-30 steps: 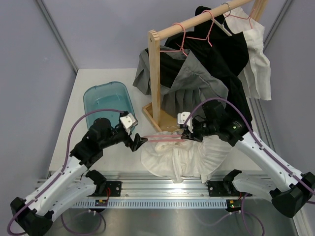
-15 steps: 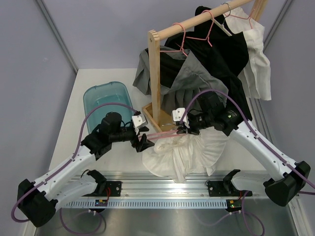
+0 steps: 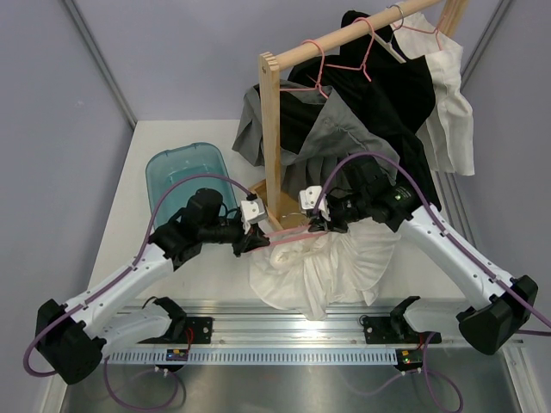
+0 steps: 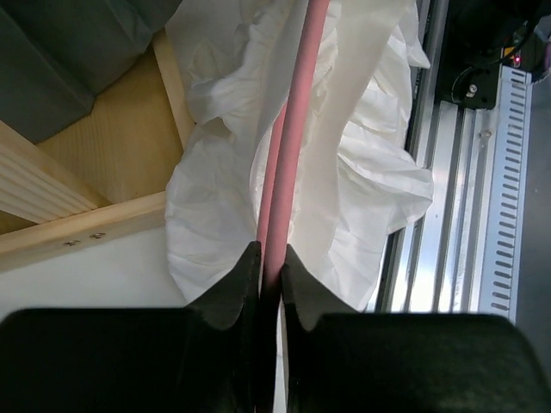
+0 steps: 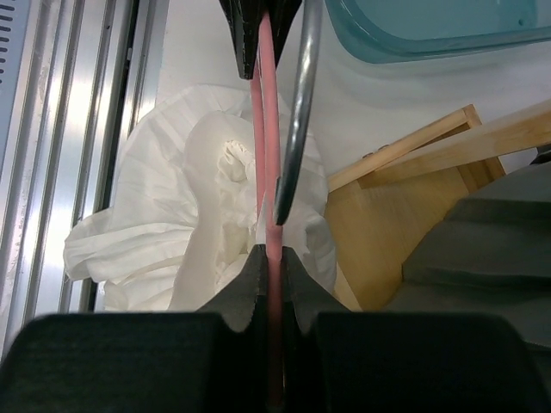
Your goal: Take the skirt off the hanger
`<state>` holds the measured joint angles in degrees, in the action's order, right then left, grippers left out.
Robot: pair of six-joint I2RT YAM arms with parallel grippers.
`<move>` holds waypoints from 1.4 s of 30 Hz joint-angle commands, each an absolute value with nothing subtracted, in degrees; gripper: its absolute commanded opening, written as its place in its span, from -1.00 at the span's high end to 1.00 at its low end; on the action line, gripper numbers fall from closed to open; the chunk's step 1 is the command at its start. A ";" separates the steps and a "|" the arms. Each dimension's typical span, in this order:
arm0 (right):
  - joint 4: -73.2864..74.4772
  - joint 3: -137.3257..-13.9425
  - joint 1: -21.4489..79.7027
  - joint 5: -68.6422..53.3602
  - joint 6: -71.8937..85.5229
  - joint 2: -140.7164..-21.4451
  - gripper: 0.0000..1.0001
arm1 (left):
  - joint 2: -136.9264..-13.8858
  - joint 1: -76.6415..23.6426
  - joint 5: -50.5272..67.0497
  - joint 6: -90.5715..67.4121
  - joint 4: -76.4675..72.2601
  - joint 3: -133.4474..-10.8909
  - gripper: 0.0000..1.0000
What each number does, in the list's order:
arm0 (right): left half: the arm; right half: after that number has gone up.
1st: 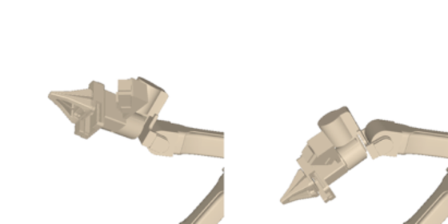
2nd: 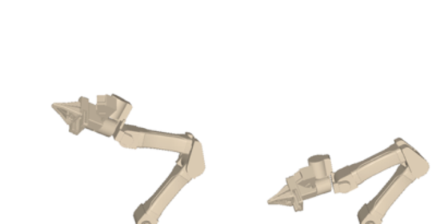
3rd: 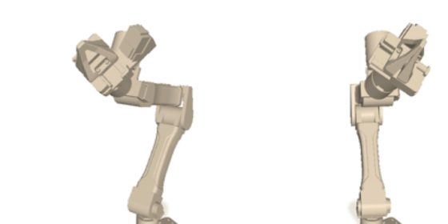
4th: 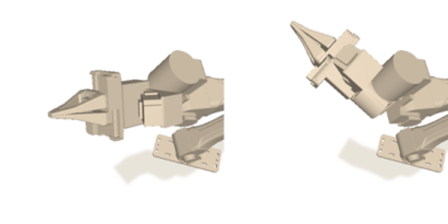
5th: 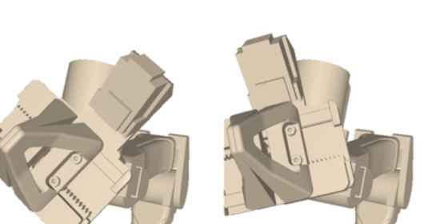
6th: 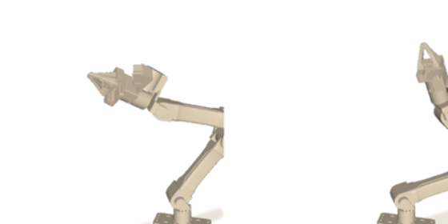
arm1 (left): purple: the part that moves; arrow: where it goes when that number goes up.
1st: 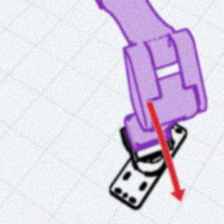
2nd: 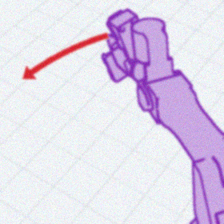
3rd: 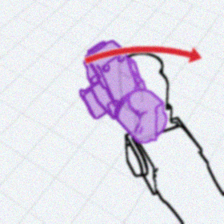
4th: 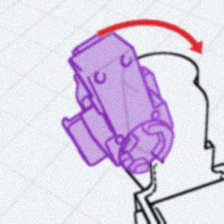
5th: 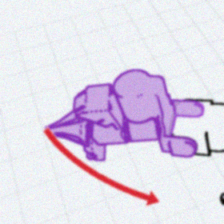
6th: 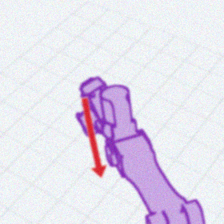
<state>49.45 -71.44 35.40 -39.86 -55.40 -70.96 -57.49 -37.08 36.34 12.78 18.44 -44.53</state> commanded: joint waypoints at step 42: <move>49.75 -63.19 22.94 -38.94 -51.43 -71.64 1.00 | -30.68 -34.19 18.20 27.60 56.51 -58.27 1.00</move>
